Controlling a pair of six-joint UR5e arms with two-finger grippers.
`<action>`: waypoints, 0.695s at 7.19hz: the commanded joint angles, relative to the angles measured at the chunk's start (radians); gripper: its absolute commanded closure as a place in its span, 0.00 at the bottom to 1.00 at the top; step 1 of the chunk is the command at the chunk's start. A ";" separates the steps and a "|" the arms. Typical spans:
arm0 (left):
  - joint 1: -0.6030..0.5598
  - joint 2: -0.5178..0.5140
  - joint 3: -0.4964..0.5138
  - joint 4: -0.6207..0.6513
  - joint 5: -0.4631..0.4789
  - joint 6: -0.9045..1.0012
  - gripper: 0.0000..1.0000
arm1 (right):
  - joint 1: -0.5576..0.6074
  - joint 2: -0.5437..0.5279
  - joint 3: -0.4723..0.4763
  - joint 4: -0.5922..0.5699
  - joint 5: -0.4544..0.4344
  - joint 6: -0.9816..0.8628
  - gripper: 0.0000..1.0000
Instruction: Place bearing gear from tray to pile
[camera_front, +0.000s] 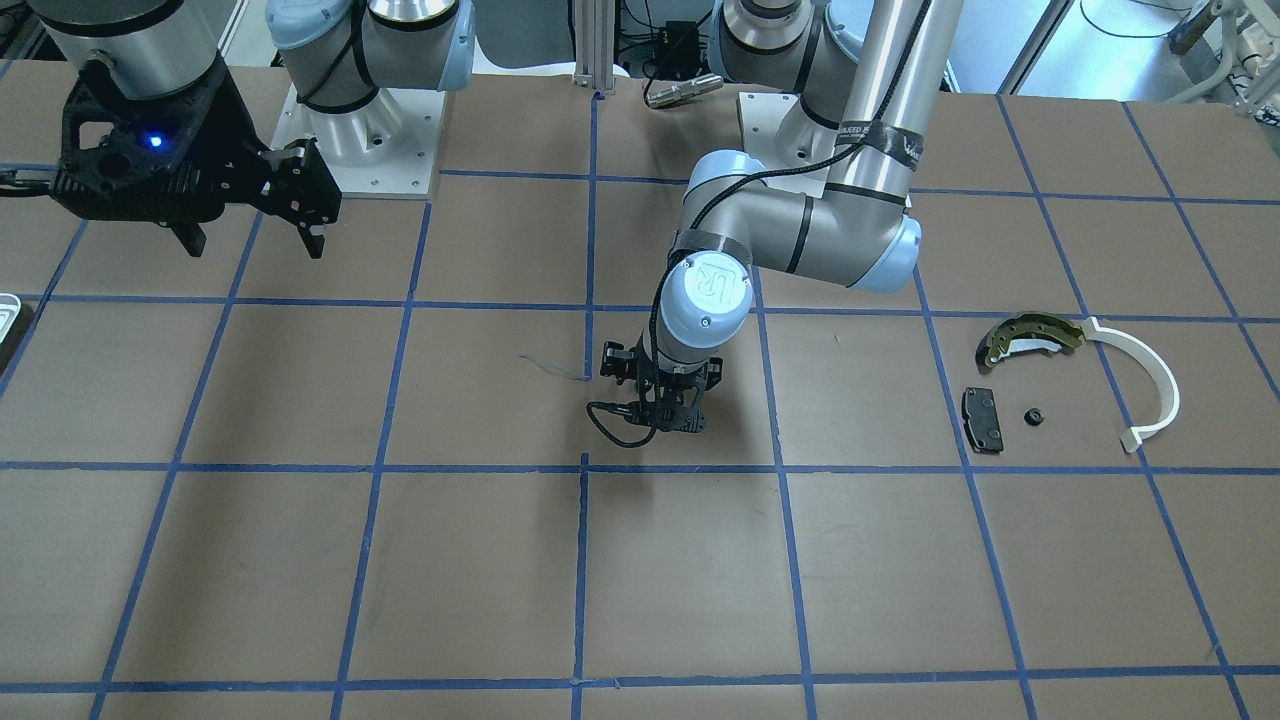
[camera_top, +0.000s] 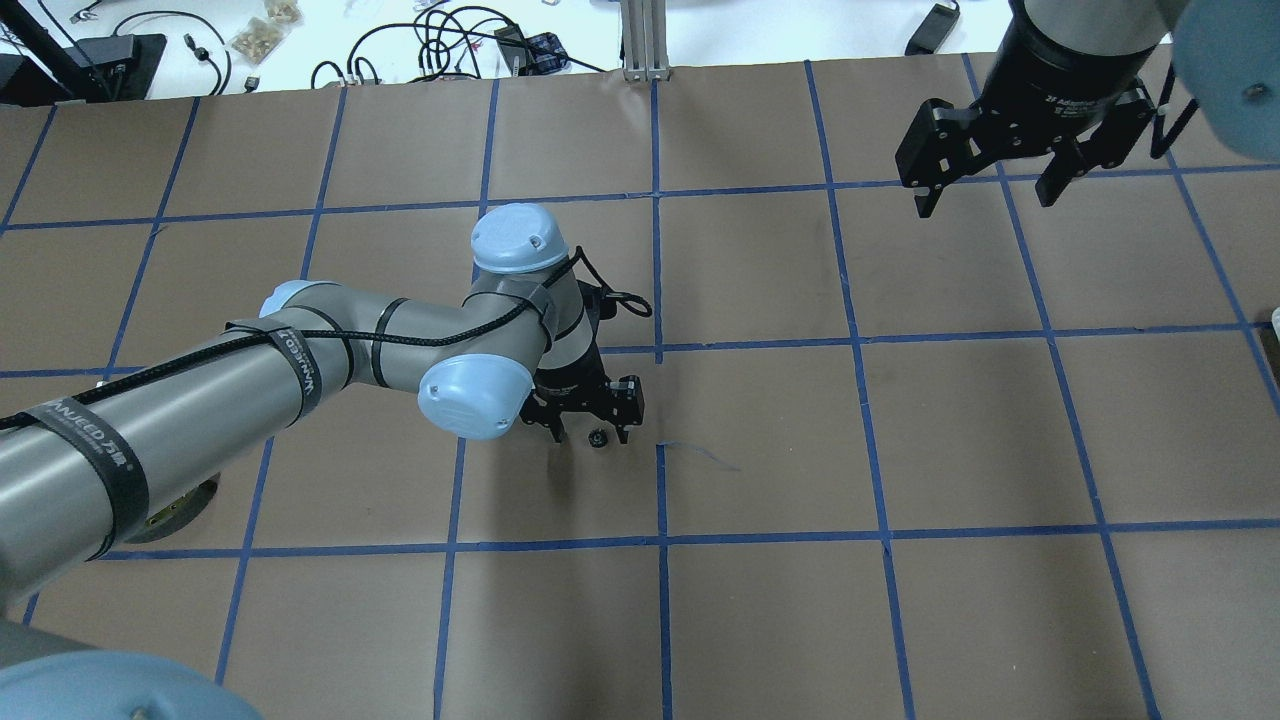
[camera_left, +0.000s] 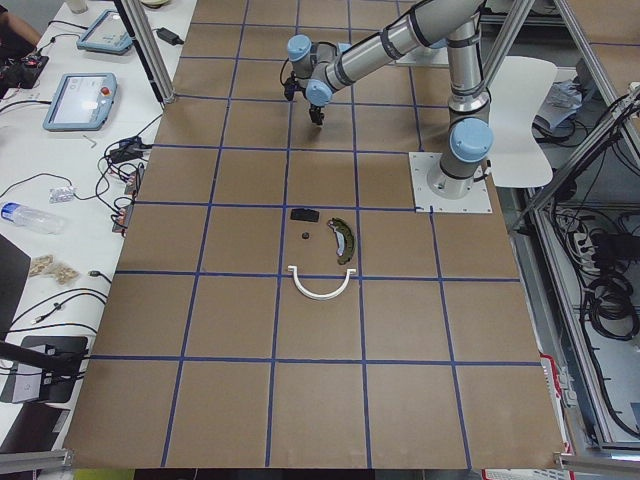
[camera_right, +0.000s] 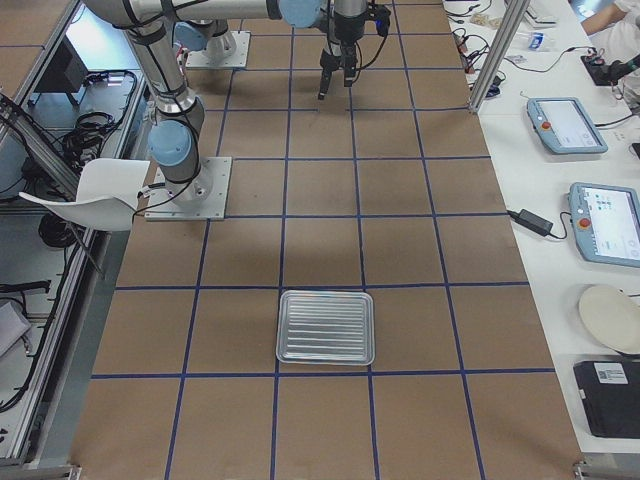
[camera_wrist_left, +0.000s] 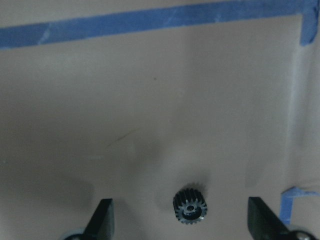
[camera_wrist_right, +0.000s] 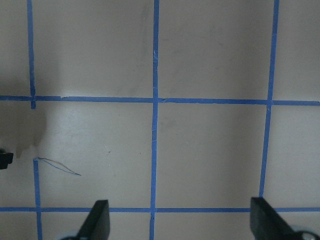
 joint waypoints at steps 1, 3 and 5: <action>-0.001 0.000 -0.002 0.003 -0.001 0.002 0.67 | -0.001 0.010 0.005 -0.004 0.002 0.000 0.00; 0.000 0.000 -0.002 0.003 0.000 0.014 1.00 | -0.001 0.011 0.006 -0.004 0.002 -0.001 0.00; 0.022 0.012 0.033 -0.012 0.010 0.024 1.00 | -0.001 0.010 0.006 -0.004 0.003 0.000 0.00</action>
